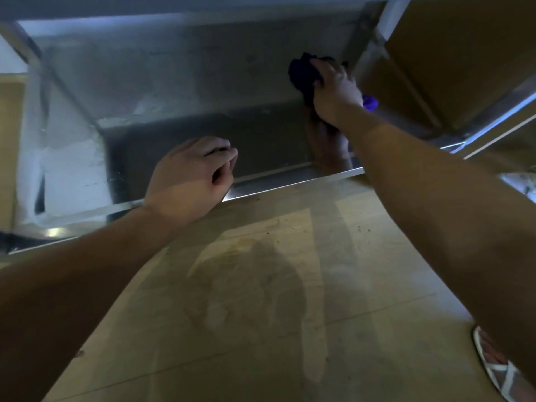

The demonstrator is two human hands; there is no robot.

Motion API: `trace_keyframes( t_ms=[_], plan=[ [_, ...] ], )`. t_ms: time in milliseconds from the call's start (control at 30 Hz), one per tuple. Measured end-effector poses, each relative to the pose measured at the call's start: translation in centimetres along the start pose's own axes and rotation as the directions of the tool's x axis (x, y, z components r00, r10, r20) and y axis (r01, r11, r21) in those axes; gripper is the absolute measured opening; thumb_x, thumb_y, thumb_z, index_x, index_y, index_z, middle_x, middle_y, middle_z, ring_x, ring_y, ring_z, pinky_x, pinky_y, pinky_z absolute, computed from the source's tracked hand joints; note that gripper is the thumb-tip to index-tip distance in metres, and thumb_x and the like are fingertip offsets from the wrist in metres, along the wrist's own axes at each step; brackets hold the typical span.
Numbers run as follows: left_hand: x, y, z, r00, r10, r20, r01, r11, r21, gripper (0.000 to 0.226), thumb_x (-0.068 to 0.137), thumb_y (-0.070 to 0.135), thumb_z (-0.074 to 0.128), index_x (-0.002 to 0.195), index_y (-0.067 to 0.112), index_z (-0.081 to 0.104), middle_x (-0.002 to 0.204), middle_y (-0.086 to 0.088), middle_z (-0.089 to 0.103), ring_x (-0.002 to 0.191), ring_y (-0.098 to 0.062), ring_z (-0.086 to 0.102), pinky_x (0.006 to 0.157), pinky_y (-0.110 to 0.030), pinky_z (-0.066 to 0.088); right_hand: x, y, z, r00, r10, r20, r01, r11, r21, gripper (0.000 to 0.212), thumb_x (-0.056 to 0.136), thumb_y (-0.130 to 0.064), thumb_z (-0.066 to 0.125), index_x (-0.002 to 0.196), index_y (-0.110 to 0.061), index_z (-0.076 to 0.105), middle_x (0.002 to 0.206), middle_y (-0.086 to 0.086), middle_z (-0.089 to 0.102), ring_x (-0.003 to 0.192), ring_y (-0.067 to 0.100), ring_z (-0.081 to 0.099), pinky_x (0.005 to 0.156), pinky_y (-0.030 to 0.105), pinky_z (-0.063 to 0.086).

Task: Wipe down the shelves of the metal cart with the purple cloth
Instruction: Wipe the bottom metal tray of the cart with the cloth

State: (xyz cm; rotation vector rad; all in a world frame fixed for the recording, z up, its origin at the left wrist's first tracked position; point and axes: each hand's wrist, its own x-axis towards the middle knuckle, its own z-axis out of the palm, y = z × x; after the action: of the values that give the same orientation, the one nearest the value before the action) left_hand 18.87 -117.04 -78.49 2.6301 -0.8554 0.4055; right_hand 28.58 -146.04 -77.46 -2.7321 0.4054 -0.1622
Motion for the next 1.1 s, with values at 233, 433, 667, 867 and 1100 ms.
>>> trace_keyframes(
  t_ms=[233,433,667,867,1100],
  plan=[
    [0.2,0.2,0.2,1.0,-0.007,-0.009,0.007,1.0,0.01,0.033,0.093,0.027,0.045,0.108,0.016,0.072,0.115,0.0,0.067,0.1,-0.024,0.063,0.086,-0.034,0.05,1.9,8.3,-3.1,0.88,0.47,-0.067,-0.466,0.882,0.069,0.06,0.087,-0.042,0.043,0.145,-0.032,0.031,0.15,0.008,0.036,0.139,0.033,0.034,0.109,0.05,0.036],
    [0.2,0.1,0.3,1.0,-0.021,-0.01,0.021,1.0,0.006,0.03,0.093,0.026,0.048,0.108,0.018,0.072,0.116,0.002,0.066,0.099,-0.023,0.063,0.084,-0.032,0.05,1.7,-1.7,0.0,0.968,0.251,-0.001,-0.251,0.968,0.029,0.053,0.093,-0.038,0.043,0.145,-0.039,0.033,0.155,0.003,0.029,0.143,0.034,0.024,0.112,0.049,0.03],
    [0.0,-0.1,-0.1,1.0,-0.029,0.008,0.029,1.0,0.008,0.029,0.091,0.025,0.051,0.11,0.019,0.072,0.119,0.002,0.066,0.101,-0.023,0.063,0.086,-0.032,0.049,-0.5,-5.3,2.0,0.999,-0.025,0.035,0.024,0.999,0.029,0.054,0.096,-0.027,0.037,0.149,-0.036,0.03,0.158,-0.001,0.025,0.144,0.027,0.021,0.115,0.041,0.026],
    [0.1,-0.1,-0.3,0.998,-0.023,0.056,0.022,1.0,0.01,0.031,0.092,0.028,0.049,0.112,0.019,0.071,0.117,0.002,0.064,0.099,-0.023,0.062,0.084,-0.033,0.05,-4.4,-0.7,0.2,0.937,0.322,-0.136,-0.327,0.945,-0.013,0.058,0.093,-0.022,0.04,0.149,-0.03,0.027,0.157,0.007,0.024,0.146,0.033,0.015,0.117,0.045,0.021],
    [-0.2,-1.0,-1.8,0.978,-0.04,0.207,0.052,0.997,-0.053,0.036,0.097,0.026,0.043,0.127,0.021,0.062,0.137,0.004,0.052,0.119,-0.019,0.053,0.096,-0.03,0.041,-6.5,-11.0,4.2,0.966,0.251,-0.067,-0.25,0.968,0.019,0.055,0.095,-0.024,0.041,0.149,-0.031,0.028,0.159,0.004,0.02,0.147,0.035,0.009,0.119,0.042,0.014]
  ],
)
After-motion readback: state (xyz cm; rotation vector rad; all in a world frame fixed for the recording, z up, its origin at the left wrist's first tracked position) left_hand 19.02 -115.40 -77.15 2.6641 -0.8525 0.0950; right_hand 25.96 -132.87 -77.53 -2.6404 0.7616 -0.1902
